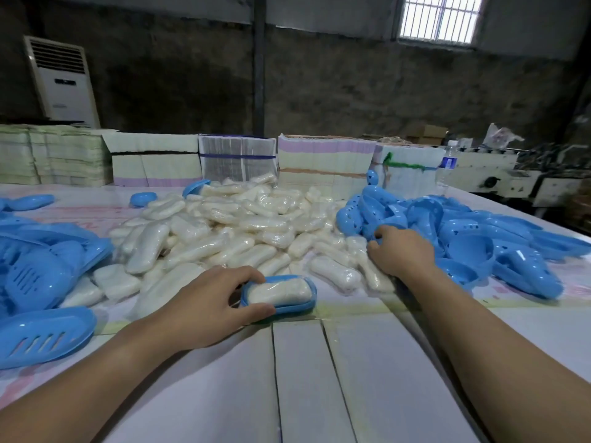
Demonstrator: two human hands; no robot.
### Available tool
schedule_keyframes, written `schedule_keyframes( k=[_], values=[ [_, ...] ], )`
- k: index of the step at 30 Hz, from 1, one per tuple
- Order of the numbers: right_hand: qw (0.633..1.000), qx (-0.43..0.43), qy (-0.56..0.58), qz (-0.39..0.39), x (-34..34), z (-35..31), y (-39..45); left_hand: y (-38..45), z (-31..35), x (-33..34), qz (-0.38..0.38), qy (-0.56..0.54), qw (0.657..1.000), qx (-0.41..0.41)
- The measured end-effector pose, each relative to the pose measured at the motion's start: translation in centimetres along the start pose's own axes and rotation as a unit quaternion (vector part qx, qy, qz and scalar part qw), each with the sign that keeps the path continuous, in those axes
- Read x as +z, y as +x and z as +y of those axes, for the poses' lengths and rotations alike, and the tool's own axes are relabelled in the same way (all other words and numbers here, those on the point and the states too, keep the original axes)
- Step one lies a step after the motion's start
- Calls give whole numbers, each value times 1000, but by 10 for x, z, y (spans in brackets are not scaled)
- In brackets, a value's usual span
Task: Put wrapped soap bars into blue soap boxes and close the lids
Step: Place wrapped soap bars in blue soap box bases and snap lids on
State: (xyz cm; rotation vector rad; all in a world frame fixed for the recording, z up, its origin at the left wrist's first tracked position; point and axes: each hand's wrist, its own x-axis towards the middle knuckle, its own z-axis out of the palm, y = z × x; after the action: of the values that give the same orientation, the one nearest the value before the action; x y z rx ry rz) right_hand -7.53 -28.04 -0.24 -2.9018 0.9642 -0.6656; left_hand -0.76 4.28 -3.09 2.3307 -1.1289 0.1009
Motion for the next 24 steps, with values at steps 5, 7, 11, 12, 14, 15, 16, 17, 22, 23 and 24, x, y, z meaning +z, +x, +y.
schedule_keyframes(
  k=[5, 7, 11, 12, 14, 15, 16, 17, 22, 23, 24],
  values=[
    [1000, 6, 10, 2, 4, 0, 7, -1, 1, 2, 3, -7, 1000, -1],
    [1000, 14, 16, 10, 5, 0, 8, -1, 2, 2, 5, -14, 1000, -5],
    [997, 34, 53, 37, 5, 2, 8, -1, 3, 3, 11, -18, 1000, -5],
    [996, 36, 72, 46, 4, 2, 7, -1, 4, 3, 11, -19, 1000, -7],
    [991, 35, 113, 67, 1, -1, 4, -2, 4, 3, 9, -21, 1000, -17],
    [987, 30, 135, 79, -2, -3, 2, -2, 4, 4, 8, -23, 999, -21],
    [983, 22, 157, 92, -6, -7, -1, -2, 4, 4, 8, -24, 999, -23],
    [979, 8, 178, 104, -9, -12, -4, -1, 4, 4, 7, -25, 999, -23],
    [912, -106, 381, 105, -32, -46, -28, -2, 0, 4, 3, -46, 999, -25],
    [877, -115, 462, 67, -38, -53, -35, -2, 0, 5, 3, -54, 998, -27],
    [834, -126, 537, 21, -43, -60, -42, -3, 0, 5, 4, -60, 998, -29]
  ],
)
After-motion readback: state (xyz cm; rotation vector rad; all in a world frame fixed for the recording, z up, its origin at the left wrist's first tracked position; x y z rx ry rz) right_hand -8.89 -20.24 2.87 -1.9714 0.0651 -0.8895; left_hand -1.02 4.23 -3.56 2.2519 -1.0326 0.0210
